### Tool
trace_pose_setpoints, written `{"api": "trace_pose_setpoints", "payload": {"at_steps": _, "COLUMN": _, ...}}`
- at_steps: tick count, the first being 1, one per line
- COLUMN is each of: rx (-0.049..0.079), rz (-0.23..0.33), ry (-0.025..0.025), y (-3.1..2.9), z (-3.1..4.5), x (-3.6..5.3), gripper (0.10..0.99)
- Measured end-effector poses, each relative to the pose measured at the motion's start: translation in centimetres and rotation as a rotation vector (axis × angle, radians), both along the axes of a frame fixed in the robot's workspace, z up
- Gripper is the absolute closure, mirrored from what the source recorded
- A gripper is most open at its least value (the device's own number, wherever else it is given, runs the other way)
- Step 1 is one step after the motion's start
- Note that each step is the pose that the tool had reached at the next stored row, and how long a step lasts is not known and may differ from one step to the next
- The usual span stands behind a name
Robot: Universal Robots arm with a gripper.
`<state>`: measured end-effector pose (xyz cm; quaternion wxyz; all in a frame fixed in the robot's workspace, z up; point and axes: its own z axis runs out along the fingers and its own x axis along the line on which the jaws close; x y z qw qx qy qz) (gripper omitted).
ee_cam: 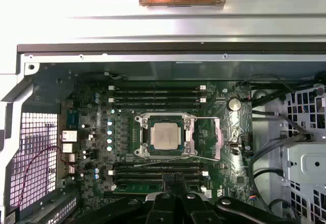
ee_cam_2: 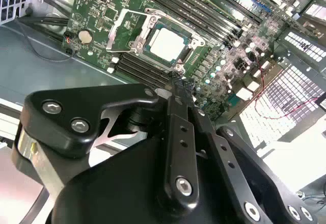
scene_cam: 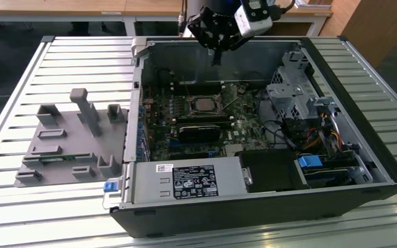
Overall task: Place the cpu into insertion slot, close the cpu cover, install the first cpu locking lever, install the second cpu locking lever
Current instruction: 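Close the cpu cover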
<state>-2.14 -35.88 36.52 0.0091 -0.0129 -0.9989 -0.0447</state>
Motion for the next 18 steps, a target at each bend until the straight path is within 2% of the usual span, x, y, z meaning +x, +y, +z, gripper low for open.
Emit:
{"api": "trace_pose_setpoints", "payload": {"at_steps": 1, "rx": 0.0, "rz": 0.0, "ry": -0.0001, "y": 0.0, "z": -0.01, "x": 0.0, "gripper": 0.098}}
{"api": "trace_pose_setpoints", "payload": {"at_steps": 2, "rx": 0.0, "rz": 0.0, "ry": 0.0, "y": -0.01, "z": 0.0, "x": 0.0, "gripper": 0.878}}
{"api": "trace_pose_setpoints", "payload": {"at_steps": 3, "rx": 0.0, "rz": 0.0, "ry": -0.0001, "y": 0.0, "z": 0.0, "x": 0.0, "gripper": 0.878}}
{"api": "trace_pose_setpoints", "payload": {"at_steps": 4, "rx": 0.0, "rz": 0.0, "ry": -0.0001, "y": 0.0, "z": -0.01, "x": 0.0, "gripper": 0.945}}
{"api": "trace_pose_setpoints", "payload": {"at_steps": 18, "rx": 0.0, "rz": 0.0, "ry": -0.0001, "y": 0.0, "z": 0.0, "x": 0.0, "gripper": 0.961}}
